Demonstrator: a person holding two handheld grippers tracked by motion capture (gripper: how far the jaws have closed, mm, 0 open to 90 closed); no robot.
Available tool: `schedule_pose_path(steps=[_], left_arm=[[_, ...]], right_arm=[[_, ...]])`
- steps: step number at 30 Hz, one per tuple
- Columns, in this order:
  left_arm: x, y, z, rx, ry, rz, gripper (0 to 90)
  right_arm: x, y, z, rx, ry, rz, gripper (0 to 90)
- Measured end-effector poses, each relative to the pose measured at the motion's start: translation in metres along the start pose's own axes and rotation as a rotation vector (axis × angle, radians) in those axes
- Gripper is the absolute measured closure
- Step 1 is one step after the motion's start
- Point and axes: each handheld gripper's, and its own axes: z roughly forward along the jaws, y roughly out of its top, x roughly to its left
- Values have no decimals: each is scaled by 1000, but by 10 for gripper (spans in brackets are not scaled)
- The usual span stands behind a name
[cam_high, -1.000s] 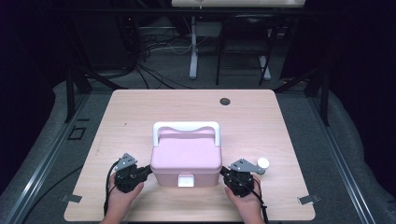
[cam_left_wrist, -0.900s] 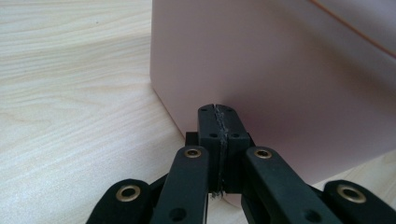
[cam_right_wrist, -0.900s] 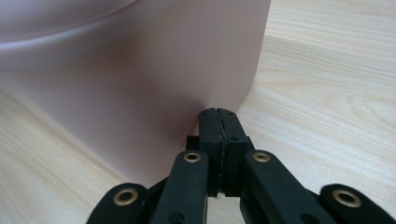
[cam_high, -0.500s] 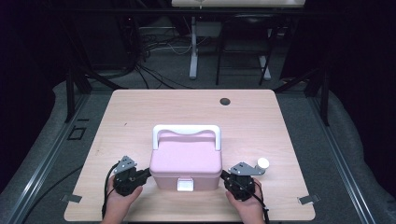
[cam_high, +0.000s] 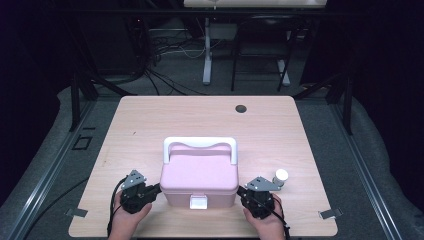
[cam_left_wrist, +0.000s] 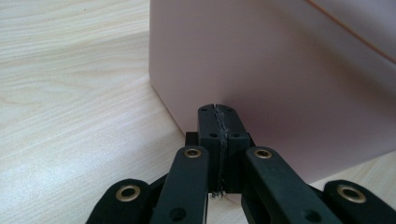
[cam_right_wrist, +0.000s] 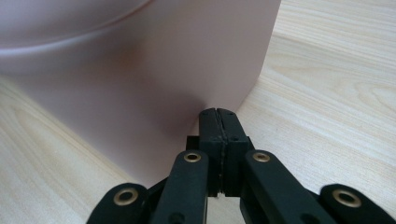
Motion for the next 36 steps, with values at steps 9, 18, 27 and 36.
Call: schedule_pose_path(steps=[9,18,27,36], left_arm=[[-4,-2,-3,11,-3,0,896],[-6,-4,-5,14,-10,0,896],[-10,-7,-9,22,-18,4,897],[-14,-9,-12,28,-31,-2,897]], right_arm=[[2,-3,-5,11,5,-5,900],[4,-5,-9,15,10,-7,900],[4,-6,-10,13,7,-9,900],[4,-9,-15,22,11,-12,900]])
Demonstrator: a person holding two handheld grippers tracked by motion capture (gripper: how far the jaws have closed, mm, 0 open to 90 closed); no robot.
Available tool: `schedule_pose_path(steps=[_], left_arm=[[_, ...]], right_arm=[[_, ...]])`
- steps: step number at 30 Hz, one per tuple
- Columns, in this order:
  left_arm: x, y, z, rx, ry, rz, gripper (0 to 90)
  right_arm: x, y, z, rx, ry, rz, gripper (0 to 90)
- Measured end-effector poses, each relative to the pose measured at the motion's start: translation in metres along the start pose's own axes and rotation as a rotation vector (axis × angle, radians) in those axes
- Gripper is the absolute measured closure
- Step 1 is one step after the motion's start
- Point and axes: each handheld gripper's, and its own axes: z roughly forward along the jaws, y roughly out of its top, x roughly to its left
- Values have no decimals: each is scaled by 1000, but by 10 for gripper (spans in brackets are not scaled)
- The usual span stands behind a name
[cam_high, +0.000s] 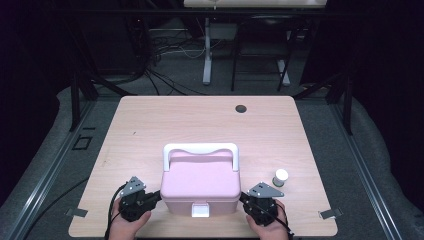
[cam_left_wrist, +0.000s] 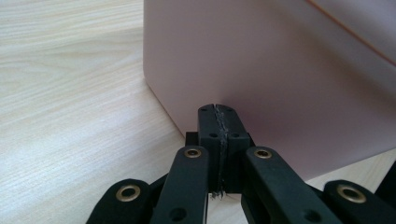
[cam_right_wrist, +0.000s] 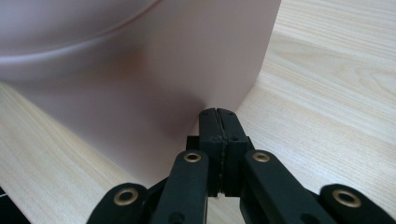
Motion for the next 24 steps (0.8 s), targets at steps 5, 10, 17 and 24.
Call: schedule_pose_path(steps=[5,10,17,24], left_arm=[[-2,-1,-1,2,-6,1,897],[-3,-2,-2,4,-11,3,896],[-2,-2,-1,3,-18,5,895],[-1,-2,0,4,-8,11,888]], right_arm=[[0,-1,-2,3,-2,1,900],[1,-3,-5,6,4,5,900],[2,-5,-6,1,9,13,900],[0,-4,-6,5,20,21,899]])
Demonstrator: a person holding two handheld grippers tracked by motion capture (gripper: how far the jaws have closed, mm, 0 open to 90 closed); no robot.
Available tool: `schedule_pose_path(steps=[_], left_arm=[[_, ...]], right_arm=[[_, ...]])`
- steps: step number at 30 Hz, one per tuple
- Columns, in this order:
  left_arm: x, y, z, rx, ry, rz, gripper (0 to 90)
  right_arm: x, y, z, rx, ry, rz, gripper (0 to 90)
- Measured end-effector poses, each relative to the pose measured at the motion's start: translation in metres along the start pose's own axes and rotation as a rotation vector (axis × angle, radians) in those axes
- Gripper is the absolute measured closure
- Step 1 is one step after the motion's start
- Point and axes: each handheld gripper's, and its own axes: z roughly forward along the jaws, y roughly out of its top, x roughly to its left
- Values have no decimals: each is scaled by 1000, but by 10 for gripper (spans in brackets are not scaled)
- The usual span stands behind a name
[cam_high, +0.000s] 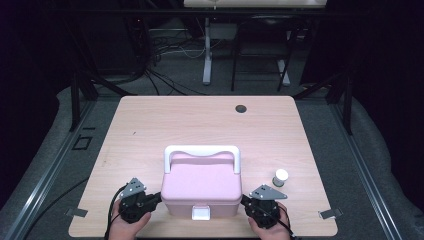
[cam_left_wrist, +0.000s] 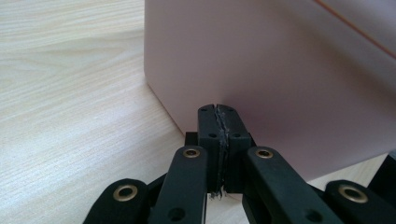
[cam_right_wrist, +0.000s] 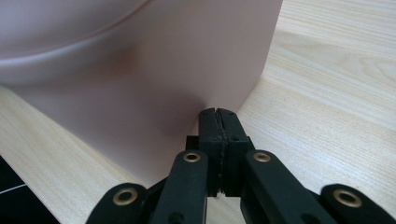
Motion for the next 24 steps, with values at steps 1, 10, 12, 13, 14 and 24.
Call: schedule_pose_path(steps=[1,10,12,13,14,24], left_arm=[[0,0,0,0,1,1,886],[2,1,1,3,3,-1,858],[3,1,1,2,-1,-9,850],[4,1,1,6,2,-10,836],[5,2,0,7,-1,-8,821],[12,5,-3,-14,2,-21,658]], right_arm=[[0,0,0,-1,1,4,898],[0,1,0,10,-4,1,895],[0,1,0,9,-8,1,890],[0,2,0,4,-12,3,883],[0,2,0,0,-16,1,876],[-10,3,-1,-27,-3,20,733]])
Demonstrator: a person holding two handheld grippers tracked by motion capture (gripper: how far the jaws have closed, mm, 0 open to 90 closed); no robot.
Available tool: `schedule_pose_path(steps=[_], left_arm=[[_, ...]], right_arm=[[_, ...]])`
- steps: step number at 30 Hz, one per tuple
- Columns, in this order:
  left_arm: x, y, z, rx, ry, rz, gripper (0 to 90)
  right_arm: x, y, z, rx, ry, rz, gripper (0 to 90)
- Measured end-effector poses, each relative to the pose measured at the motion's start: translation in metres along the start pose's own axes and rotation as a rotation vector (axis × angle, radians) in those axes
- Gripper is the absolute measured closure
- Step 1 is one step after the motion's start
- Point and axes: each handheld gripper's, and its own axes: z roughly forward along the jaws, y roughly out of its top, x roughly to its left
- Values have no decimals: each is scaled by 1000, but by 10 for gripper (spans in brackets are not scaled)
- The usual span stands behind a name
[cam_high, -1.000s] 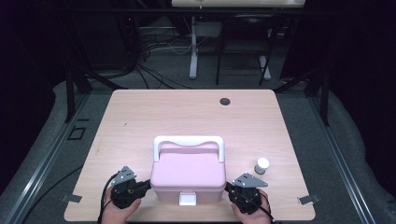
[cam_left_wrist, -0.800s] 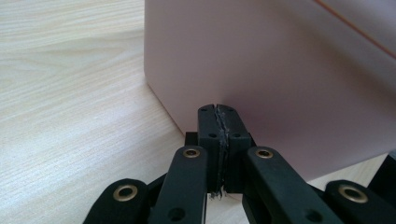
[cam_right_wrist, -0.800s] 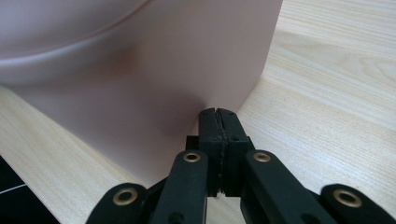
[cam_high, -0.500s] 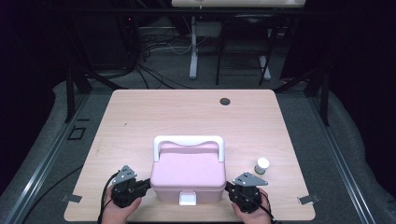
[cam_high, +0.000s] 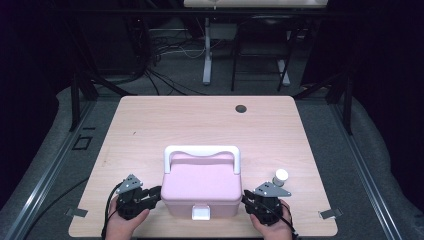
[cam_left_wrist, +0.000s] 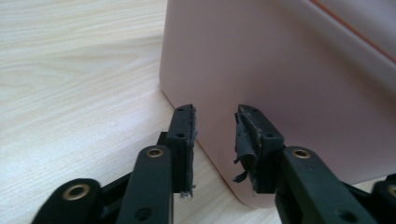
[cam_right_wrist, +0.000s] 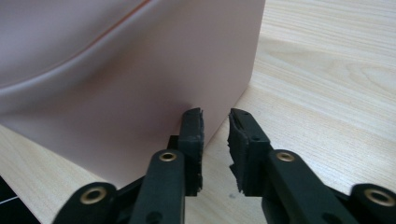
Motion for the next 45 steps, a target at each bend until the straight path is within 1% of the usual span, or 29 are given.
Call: schedule_pose_path(steps=[3,6,10,13,15,17,22,25,36,42,43,45], left_arm=[[1,0,1,-3,6,-3,616],[2,0,1,-2,6,-1,605],[3,1,1,1,4,2,594],[4,2,-2,0,8,4,588],[5,3,-2,-4,9,6,588],[5,3,-3,-2,6,1,588],[7,5,-6,-12,5,-5,585],[7,6,-8,-17,2,-1,583],[4,9,-15,-23,-9,0,583],[4,11,-21,-27,-7,5,582],[4,11,-21,-35,-7,1,583],[5,12,-24,-31,-5,1,583]], right_arm=[[-3,2,-1,-14,9,10,684],[-5,2,-2,-18,10,15,665],[-6,3,-3,-24,12,13,654],[-6,5,-5,-35,13,1,635],[-7,6,-6,-39,15,-1,634],[-8,7,-7,-37,16,-3,634],[-8,9,-10,-41,18,-7,631],[-10,10,-11,-38,22,-16,628],[-12,14,-19,-51,29,-11,625],[-11,16,-21,-51,26,-17,625],[-11,16,-22,-52,25,-20,625],[-11,17,-24,-54,27,-19,625]])
